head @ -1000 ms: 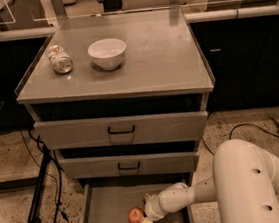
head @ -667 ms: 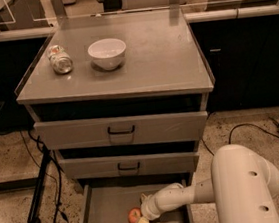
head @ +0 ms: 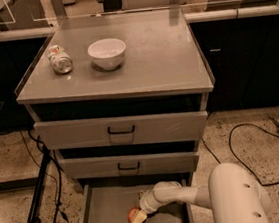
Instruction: Pick apple from bottom drawer and place on counter
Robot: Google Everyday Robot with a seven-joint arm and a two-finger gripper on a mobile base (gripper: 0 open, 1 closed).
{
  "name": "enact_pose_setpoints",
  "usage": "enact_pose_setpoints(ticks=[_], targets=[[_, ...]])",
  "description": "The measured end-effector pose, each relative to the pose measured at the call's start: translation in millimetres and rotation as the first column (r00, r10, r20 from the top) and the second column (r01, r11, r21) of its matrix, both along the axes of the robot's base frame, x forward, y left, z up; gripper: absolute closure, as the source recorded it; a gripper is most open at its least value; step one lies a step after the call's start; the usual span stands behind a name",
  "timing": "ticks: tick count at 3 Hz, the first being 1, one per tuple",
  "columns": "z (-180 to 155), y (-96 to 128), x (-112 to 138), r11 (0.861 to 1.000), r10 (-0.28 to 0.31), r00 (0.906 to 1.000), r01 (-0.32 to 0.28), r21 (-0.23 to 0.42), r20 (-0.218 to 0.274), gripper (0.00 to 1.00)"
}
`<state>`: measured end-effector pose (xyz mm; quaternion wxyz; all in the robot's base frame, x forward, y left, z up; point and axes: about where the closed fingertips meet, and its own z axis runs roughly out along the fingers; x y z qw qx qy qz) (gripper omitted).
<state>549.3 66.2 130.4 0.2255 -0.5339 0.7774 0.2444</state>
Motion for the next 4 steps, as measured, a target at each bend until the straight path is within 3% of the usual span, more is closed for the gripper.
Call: enact_pose_setpoints(ticks=[1, 2, 3, 4], targets=[[-8.3, -3.3, 0.6, 1.0, -0.007, 0.9999, 0.007, 0.0, -0.012, 0.0], [-10.5, -4.1, 0.8, 1.0, -0.009, 0.9998, 0.009, 0.0, -0.015, 0.1], [-10.5, -4.1, 0.7, 1.0, -0.009, 0.9998, 0.009, 0.0, -0.015, 0.41], [-10.5, -4.1, 0.7, 1.0, -0.009, 0.9998, 0.009, 0.0, -0.015, 0.64]])
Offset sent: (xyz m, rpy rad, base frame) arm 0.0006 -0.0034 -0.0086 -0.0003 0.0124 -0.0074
